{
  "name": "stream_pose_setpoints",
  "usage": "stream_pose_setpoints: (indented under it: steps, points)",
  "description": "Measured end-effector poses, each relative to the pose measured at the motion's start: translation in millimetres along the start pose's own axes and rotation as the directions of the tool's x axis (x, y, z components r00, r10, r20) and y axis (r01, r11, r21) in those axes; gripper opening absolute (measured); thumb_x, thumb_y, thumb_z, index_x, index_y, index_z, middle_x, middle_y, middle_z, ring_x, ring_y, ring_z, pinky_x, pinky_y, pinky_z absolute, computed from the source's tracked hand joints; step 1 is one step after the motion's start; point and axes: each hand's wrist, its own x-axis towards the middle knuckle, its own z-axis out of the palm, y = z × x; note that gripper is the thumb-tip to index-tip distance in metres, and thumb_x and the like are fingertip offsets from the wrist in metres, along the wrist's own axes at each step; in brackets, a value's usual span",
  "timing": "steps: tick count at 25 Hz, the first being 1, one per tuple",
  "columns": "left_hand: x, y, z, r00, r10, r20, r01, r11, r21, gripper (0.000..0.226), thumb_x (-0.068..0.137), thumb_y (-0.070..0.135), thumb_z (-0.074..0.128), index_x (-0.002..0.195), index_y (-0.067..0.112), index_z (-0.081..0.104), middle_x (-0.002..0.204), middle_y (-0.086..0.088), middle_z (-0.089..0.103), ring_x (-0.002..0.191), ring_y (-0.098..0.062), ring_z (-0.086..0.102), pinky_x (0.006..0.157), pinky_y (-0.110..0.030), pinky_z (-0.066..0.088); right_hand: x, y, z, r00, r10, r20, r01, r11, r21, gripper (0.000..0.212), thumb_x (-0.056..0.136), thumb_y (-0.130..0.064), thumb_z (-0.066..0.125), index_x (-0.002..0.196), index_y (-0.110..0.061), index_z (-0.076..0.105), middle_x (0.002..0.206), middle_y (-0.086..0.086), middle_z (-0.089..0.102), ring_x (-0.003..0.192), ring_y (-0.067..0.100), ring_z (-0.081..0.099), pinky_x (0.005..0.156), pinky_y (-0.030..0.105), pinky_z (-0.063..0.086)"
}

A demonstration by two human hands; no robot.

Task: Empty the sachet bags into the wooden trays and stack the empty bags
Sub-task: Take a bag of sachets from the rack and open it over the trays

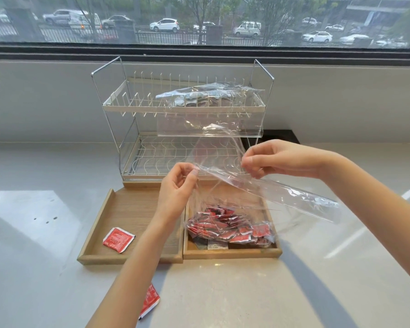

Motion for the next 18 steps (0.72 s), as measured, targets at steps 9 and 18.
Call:
stream_pose_setpoints:
  steps: [9, 18]
  points:
    - [4, 0, -3, 0.999, 0.03, -0.039, -0.028, 0.999, 0.039, 0.011, 0.089, 0.015, 0.051, 0.079, 0.02, 0.052, 0.068, 0.004, 0.047, 0.055, 0.005, 0.047, 0.061, -0.006, 0.042, -9, -26, -21, 0.926, -0.192, -0.324, 0.152, 0.978, -0.145, 0.019, 0.084, -0.031, 0.056, 0.087, -0.016, 0.067, 0.064, -0.012, 0.062, 0.066, 0.005, 0.054, 0.071, 0.017, 0.049]
    - [6, -4, -4, 0.996, 0.008, -0.085, -0.004, 0.999, 0.05, 0.011, 0.089, 0.018, 0.05, 0.08, 0.023, 0.051, 0.068, 0.004, 0.048, 0.054, 0.005, 0.047, 0.057, -0.005, 0.041, -29, 4, -29, 0.955, -0.051, -0.293, 0.007, 0.989, -0.149, 0.013, 0.08, -0.027, 0.06, 0.074, -0.015, 0.063, 0.055, -0.011, 0.053, 0.051, 0.002, 0.044, 0.052, 0.012, 0.04]
